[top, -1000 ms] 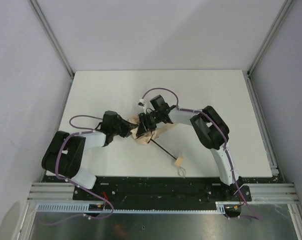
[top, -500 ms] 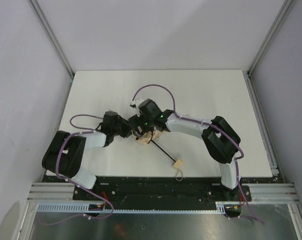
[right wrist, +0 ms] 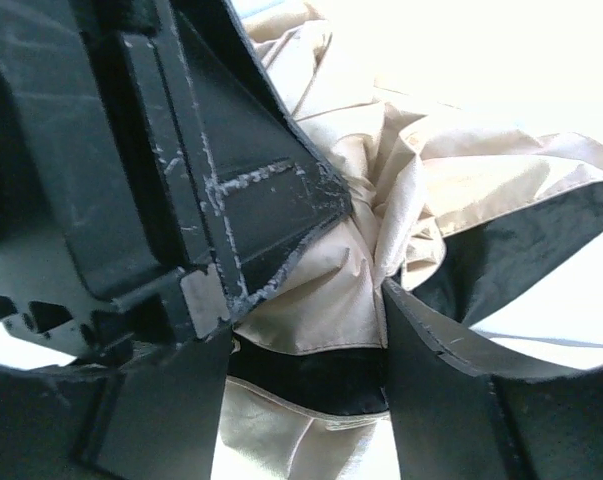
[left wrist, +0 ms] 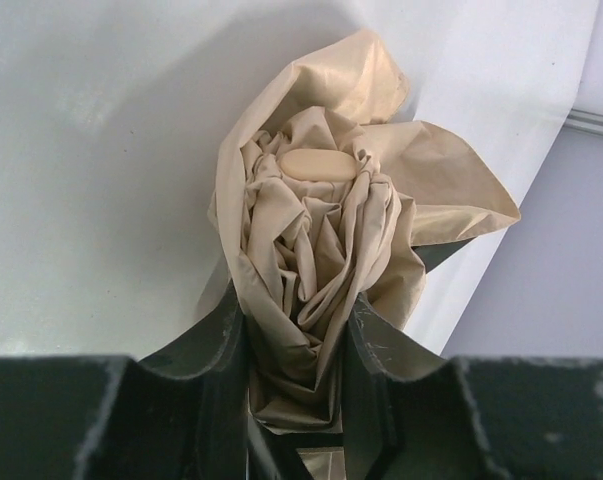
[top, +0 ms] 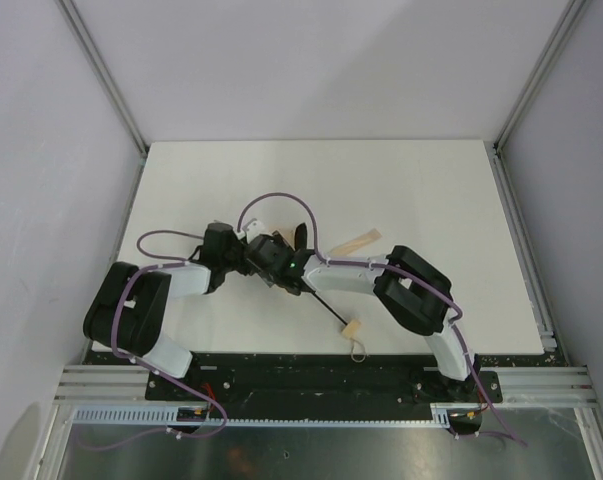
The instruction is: Put away the umbrella
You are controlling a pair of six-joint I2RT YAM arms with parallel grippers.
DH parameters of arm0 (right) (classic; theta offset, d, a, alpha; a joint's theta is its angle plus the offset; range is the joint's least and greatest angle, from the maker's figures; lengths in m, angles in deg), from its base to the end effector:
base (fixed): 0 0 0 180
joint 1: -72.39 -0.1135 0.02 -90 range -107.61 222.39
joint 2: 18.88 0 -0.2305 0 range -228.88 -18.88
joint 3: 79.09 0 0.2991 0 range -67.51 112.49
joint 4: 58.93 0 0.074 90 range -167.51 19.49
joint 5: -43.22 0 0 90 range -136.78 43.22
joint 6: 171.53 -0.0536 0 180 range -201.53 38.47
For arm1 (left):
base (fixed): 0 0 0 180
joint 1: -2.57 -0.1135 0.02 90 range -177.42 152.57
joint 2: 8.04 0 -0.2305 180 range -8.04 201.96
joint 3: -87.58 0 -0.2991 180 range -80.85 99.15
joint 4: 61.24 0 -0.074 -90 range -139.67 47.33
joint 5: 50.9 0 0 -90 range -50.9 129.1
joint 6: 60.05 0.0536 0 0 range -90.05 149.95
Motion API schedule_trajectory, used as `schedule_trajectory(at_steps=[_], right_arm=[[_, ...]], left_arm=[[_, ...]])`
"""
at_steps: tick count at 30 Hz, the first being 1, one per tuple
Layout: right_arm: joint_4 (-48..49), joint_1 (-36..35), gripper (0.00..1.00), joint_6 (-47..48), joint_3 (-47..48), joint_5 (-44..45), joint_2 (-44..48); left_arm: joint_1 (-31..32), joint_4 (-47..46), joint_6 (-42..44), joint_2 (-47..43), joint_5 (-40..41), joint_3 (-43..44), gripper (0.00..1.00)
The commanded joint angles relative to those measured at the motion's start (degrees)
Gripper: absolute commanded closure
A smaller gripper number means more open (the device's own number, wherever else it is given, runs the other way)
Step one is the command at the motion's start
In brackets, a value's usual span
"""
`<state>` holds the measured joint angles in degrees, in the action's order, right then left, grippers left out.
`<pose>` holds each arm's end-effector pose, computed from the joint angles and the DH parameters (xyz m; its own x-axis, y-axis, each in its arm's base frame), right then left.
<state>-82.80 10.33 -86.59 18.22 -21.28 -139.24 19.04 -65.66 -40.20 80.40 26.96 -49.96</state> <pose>0.2525 0.4268 0.1059 -0.3991 -0.5825 -0.7081 -0.6268 0.7369 -0.2530 0.3000 -0.1004 0.0450 -0.6187 -0.7760 -0.1229 -0.4530 0.4801 -0.7512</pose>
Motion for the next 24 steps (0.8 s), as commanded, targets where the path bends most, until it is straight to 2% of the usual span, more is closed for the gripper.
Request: schedule_trajectory(at_steps=[1, 6, 9, 10, 15, 20, 24], right_arm=[[2.78, 1.01, 0.47, 1.27, -1.68, 4.96, -6.03], [1.76, 2.73, 0.71, 0.91, -2.43, 2.46, -9.36], [1.83, 4.27, 0.92, -0.36, -3.72, -2.46, -9.82], [2.14, 4.87, 0.96, -0.73, -4.34, -4.48, -9.55], [6.04, 7.62, 1.0, -0.58, -8.99, -16.42, -4.6], [9.34, 11.94, 1.0, -2.62, -11.89, -30.27, 2.45], [10.42, 13.27, 1.0, -2.41, -12.23, -35.22, 5.01]], left_arm=[[1.27, 11.86, 1.87, 0.53, 0.03, -2.6, 0.91], [1.16, 11.86, 1.18, -1.68, -1.61, -2.54, 0.88], [0.68, 11.97, 1.94, -4.5, -2.43, -1.98, 0.77], [0.37, 12.04, 2.51, -5.73, -2.4, -1.85, 0.72], [-3.49, 12.39, 7.19, -14.03, -4.47, -1.51, 0.39], [-10.12, 14.69, 14.04, -24.71, -7.58, -1.65, 0.26], [-12.6, 18.99, 14.98, -29.67, -8.89, -1.6, 0.14]])
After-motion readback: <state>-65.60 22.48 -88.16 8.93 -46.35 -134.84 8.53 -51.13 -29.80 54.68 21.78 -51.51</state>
